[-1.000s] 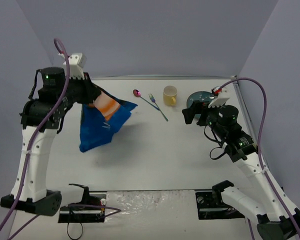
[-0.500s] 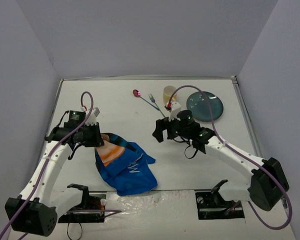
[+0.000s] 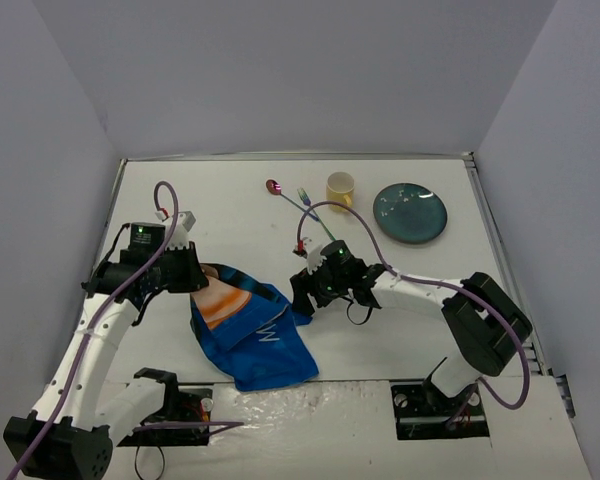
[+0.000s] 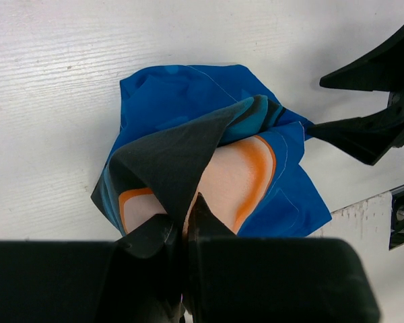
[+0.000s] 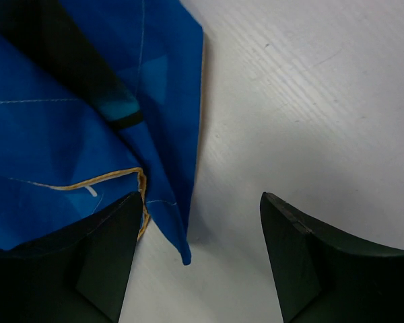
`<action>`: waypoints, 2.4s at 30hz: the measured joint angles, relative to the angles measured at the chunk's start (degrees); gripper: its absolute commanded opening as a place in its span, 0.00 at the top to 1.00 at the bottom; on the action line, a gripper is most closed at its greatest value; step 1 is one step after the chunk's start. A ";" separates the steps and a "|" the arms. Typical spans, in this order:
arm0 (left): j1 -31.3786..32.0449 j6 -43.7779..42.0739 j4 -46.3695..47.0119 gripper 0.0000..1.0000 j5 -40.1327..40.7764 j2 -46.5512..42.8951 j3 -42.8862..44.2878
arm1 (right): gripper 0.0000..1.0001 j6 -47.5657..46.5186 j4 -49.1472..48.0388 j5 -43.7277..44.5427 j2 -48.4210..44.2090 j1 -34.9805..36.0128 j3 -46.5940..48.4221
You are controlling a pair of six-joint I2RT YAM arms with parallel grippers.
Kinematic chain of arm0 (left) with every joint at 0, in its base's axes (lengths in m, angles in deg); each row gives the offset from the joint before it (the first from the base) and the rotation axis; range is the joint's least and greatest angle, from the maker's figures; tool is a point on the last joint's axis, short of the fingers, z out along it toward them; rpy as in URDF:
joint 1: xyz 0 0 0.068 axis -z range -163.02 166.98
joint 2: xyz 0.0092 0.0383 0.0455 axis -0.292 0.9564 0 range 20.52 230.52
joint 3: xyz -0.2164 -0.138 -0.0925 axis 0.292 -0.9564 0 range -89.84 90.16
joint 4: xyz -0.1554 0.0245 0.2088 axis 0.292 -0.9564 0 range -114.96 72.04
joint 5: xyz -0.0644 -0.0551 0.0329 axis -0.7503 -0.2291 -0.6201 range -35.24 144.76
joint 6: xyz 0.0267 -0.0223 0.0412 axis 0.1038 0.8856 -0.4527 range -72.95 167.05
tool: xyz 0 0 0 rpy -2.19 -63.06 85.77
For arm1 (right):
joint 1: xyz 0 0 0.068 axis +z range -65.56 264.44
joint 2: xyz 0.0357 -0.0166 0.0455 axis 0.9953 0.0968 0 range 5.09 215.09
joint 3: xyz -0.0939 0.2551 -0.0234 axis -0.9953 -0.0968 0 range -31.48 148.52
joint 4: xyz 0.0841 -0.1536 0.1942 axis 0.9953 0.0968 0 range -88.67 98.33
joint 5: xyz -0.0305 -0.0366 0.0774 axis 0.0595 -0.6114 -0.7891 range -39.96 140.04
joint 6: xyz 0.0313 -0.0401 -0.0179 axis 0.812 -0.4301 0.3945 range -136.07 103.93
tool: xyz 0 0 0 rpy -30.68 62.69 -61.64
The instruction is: Set the dinner table for one person
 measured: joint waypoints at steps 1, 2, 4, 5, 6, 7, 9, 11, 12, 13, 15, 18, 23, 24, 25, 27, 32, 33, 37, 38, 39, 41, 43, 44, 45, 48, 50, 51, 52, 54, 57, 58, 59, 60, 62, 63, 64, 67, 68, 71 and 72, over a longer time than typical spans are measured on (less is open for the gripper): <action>0.00 0.00 -0.05 1.00 0.00 0.04 0.05 | 0.35 -0.23 -0.03 -0.60 0.01 0.48 -0.16; 0.00 0.00 -0.10 1.00 0.00 0.09 0.12 | 0.35 -0.46 -0.06 -1.17 0.03 0.92 -0.30; 0.00 0.02 -0.24 1.00 0.00 0.18 0.43 | 0.36 -1.02 -0.12 -1.75 0.24 1.26 -0.36; 0.00 0.04 -0.29 1.00 -0.02 0.25 0.68 | 0.37 -1.20 -0.14 -1.83 0.48 1.33 -0.36; 0.00 0.04 -0.31 1.00 -0.02 0.31 0.90 | 0.38 -1.32 -0.28 -1.88 0.79 1.49 -0.36; 0.00 0.05 -0.32 1.00 -0.01 0.35 1.04 | 0.39 -1.38 -0.36 -1.88 1.25 1.53 -0.36; 0.00 0.06 -0.35 1.00 0.01 0.41 1.26 | 0.43 -1.51 -0.50 -1.88 2.17 1.56 -0.42; 0.00 0.04 -0.45 1.00 0.02 0.43 1.39 | 0.45 -1.67 -0.65 -1.88 2.92 1.58 -0.71; 0.00 0.04 -0.49 1.00 0.02 0.43 1.43 | 0.45 -1.72 -0.75 -1.92 3.14 1.58 -0.95; 0.00 0.04 -0.52 1.00 0.02 0.43 1.47 | 0.46 -1.76 -0.86 -1.98 3.28 1.58 -1.19; 0.00 0.04 -0.56 1.00 0.02 0.43 1.50 | 0.47 -1.91 -1.04 -2.18 3.38 1.58 -1.38; 0.00 0.02 -0.63 1.00 0.07 0.61 1.66 | 0.47 -2.20 -1.23 -2.75 3.50 1.75 -1.43; 0.00 0.02 -0.33 1.00 0.20 1.37 1.78 | 0.53 -2.62 -1.85 -3.90 3.87 2.70 -1.43; 0.00 0.02 -0.21 1.00 0.20 1.65 1.79 | 0.56 -2.69 -1.91 -4.18 3.92 2.83 -1.43; 0.00 0.02 -0.08 1.00 0.20 1.94 1.80 | 0.65 -2.75 -1.96 -4.45 3.98 2.96 -1.43; 0.00 0.02 0.49 1.00 0.16 2.73 1.80 | 0.79 -2.90 -1.91 -4.77 4.22 3.10 -1.43; 0.00 -0.05 2.90 1.00 -0.04 6.13 2.50 | 1.00 -2.57 -1.73 -3.19 4.90 3.33 -1.41; 0.00 -0.08 3.55 0.99 -0.03 7.34 2.98 | 1.00 -2.36 -1.50 -2.31 4.89 3.33 -1.39; 0.00 -0.20 7.09 0.53 0.17 14.27 6.46 | 1.00 -0.81 0.30 2.03 3.80 2.97 -1.08; 0.01 0.15 8.33 0.40 0.42 16.31 7.60 | 1.00 -0.28 0.87 3.10 3.24 2.57 -1.08; 0.02 0.49 9.49 0.32 0.69 18.36 8.75 | 1.00 0.28 1.43 4.18 2.65 2.12 -1.08; 0.02 1.36 10.96 0.18 1.21 22.33 11.54 | 1.00 1.68 2.38 6.19 1.31 0.77 -1.10; 0.02 2.54 12.57 0.11 1.35 26.27 14.71 | 1.00 2.89 2.90 7.91 -0.05 -0.77 -1.11; 0.02 3.15 13.35 0.11 1.34 27.87 16.00 | 1.00 3.44 3.05 8.64 -0.66 -1.41 -1.14; 0.02 4.02 14.03 0.10 1.41 28.83 16.72 | 1.00 4.00 3.12 9.32 -1.16 -1.97 -1.20; 0.28 7.52 14.74 0.11 2.29 28.65 16.51 | 1.00 5.37 3.26 10.99 -2.13 -2.90 -1.59; 0.89 10.90 15.23 0.14 3.73 25.75 13.81 | 1.00 6.11 3.45 11.61 -2.30 -2.92 -1.76; 1.76 12.82 15.10 0.18 4.48 23.34 11.75 | 1.00 6.39 3.53 11.86 -2.35 -2.92 -1.84; 2.95 14.86 14.53 0.21 5.15 20.74 9.78 | 1.00 6.62 3.54 12.09 -2.41 -2.92 -1.95; 6.64 19.26 15.05 0.25 7.38 15.38 5.65 | 1.00 7.06 3.56 12.49 -2.56 -2.92 -2.19; 15.68 26.77 17.11 0.31 12.30 7.25 -1.04 | 1.00 7.73 3.58 12.93 -2.69 -2.93 -2.39; 18.81 29.21 17.58 0.33 13.48 5.03 -3.21 | 1.00 7.92 3.57 13.05 -2.69 -2.94 -2.39; 21.47 31.34 17.99 0.33 14.43 3.37 -5.21 | 1.00 8.06 3.57 13.15 -2.69 -2.94 -2.39; 23.04 33.05 18.11 0.33 15.18 2.49 -6.76 | 1.00 8.19 3.57 13.23 -2.69 -2.94 -2.39; 24.57 36.02 18.21 0.34 16.80 1.72 -9.24 | 1.00 8.41 3.57 13.38 -2.69 -2.95 -2.39; 24.68 37.17 18.70 0.34 17.89 2.53 -10.02 | 1.00 8.49 3.57 13.38 -2.69 -2.97 -2.39; 24.80 38.32 19.19 0.35 18.99 3.34 -10.80 | 1.00 8.57 3.57 13.39 -2.69 -2.98 -2.39; 25.06 40.36 19.81 0.39 20.61 5.84 -12.83 | 1.00 8.84 3.57 13.42 -2.69 -2.99 -2.39; 25.16 40.89 20.25 0.40 21.09 6.23 -13.64 | 1.00 8.94 3.57 13.43 -2.70 -2.99 -2.39; 25.33 41.97 21.12 0.42 22.22 6.43 -15.87 | 1.00 9.20 3.57 13.51 -2.97 -3.04 -2.43; 25.39 42.38 21.24 0.42 22.50 6.42 -16.59 | 1.00 9.24 3.57 13.55 -3.17 -3.07 -2.47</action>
